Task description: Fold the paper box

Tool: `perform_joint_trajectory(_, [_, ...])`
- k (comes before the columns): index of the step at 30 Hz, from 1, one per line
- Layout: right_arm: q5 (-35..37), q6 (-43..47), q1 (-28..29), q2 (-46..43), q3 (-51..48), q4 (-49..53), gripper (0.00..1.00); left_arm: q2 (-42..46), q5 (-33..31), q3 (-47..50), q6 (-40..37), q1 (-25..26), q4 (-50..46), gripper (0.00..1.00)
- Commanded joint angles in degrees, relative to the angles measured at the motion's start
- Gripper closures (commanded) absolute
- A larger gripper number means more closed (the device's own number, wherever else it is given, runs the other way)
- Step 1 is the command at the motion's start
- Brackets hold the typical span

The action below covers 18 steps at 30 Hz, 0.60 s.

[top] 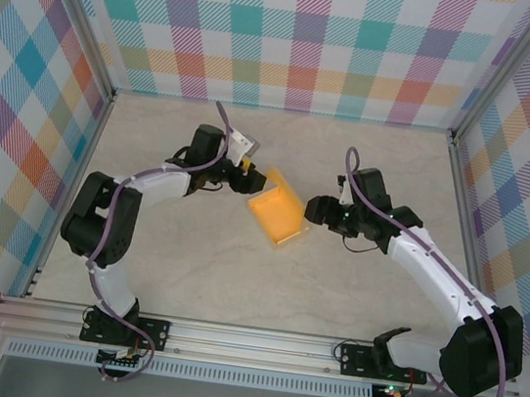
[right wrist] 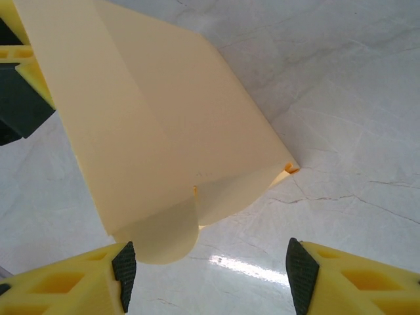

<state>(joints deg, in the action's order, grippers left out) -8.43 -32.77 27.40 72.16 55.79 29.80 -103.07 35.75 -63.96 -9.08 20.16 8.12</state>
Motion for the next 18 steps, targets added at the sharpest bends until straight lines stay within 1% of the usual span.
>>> perform_joint_trajectory(1, [2.8,0.09,0.15,-0.67,-0.78,-0.09,0.34,-2.24,4.07,-2.04,-0.27,-0.04,5.23,0.29])
perform_joint_trajectory(4, [2.48,0.24,0.11,-0.13,-0.66,0.29,0.34,-3.39,5.05,-2.2,1.43,0.29,8.86,0.29])
perform_joint_trajectory(8, [1.4,-0.71,0.12,0.25,-0.75,-0.56,0.34,-4.82,7.59,-3.18,0.09,1.17,9.02,0.33])
perform_joint_trajectory(12, [1.64,-1.1,0.13,0.52,-0.6,-0.72,0.35,-5.98,9.55,-3.17,-0.14,1.67,10.25,0.45])
perform_joint_trajectory(18, [2.35,-1.74,0.14,0.52,-0.5,-0.6,0.36,-6.86,9.23,-3.32,-1.73,2.4,9.45,0.57])
